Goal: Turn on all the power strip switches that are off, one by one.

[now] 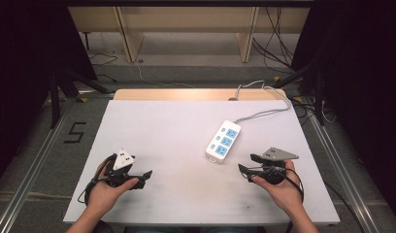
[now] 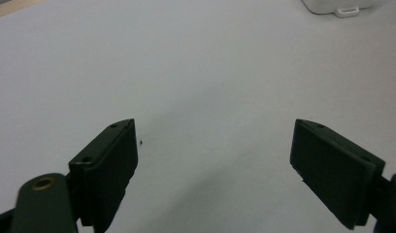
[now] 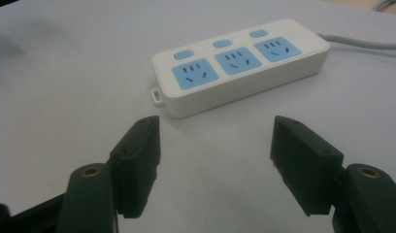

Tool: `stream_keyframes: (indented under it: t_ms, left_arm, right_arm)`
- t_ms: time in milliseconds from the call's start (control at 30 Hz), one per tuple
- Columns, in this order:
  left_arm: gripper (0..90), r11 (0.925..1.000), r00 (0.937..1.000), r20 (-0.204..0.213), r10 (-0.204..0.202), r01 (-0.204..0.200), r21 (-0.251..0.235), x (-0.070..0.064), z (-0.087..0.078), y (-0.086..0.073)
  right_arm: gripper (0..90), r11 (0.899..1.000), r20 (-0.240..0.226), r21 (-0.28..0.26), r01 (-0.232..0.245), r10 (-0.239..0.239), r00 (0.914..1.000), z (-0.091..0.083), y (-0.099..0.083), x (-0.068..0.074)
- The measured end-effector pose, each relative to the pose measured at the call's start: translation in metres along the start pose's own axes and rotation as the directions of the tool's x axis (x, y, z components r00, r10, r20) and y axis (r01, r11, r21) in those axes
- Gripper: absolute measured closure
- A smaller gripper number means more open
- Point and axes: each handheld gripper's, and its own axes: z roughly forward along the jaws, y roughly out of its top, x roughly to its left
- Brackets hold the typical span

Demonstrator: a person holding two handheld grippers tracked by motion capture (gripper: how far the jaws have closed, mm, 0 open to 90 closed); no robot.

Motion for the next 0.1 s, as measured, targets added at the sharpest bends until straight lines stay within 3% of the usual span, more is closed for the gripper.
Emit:
stream_keyframes:
  t_ms: [100]
  left_arm:
    - [17.1, 0.9999, 1.0000, -0.002, 0.001, -0.001, -0.011, 0.0003, 0.0004, 0.0002]
  right_arm:
    - [36.0, 1.000, 0.009, -0.003, 0.003, -0.003, 1.0000, 0.0006, -0.0014, -0.0007]
